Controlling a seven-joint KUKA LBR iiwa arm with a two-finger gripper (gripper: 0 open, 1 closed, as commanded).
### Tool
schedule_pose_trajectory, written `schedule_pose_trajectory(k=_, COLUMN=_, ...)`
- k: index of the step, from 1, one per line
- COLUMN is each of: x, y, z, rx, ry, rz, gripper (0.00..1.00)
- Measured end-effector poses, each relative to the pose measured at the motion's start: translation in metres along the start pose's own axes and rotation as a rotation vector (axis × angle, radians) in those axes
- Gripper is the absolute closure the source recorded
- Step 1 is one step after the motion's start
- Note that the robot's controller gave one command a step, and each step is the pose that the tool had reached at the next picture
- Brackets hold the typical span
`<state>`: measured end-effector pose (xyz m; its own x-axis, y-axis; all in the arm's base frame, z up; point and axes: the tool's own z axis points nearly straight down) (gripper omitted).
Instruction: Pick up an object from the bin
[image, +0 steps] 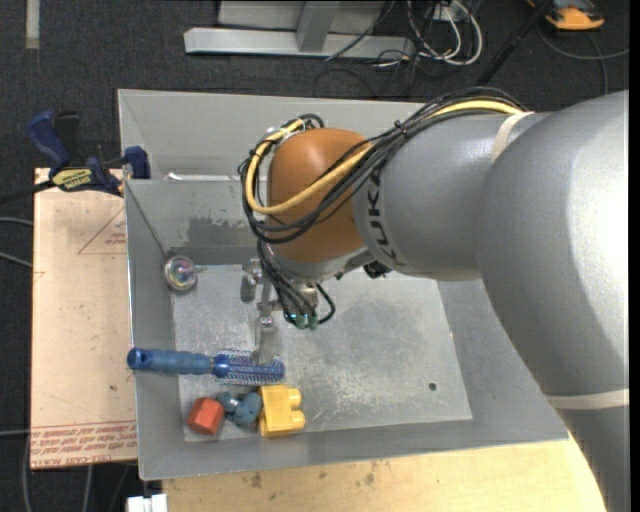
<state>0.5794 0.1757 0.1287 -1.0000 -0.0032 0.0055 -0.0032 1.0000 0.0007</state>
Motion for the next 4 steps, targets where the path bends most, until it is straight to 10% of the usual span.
schedule_pose_trajectory(k=1, x=0.05, y=0.01, z=0.056, rx=0.002, ry=-0.002, rz=0.072, gripper=0.0)
schedule_pose_trajectory(k=2, x=0.05, y=0.008, z=0.059, rx=0.002, ry=-0.006, rz=0.073, gripper=1.0)
schedule_pose_trajectory(k=4, x=0.017, y=0.022, z=-0.159, rx=-0.004, ry=-0.015, rz=0.082, gripper=1.0)
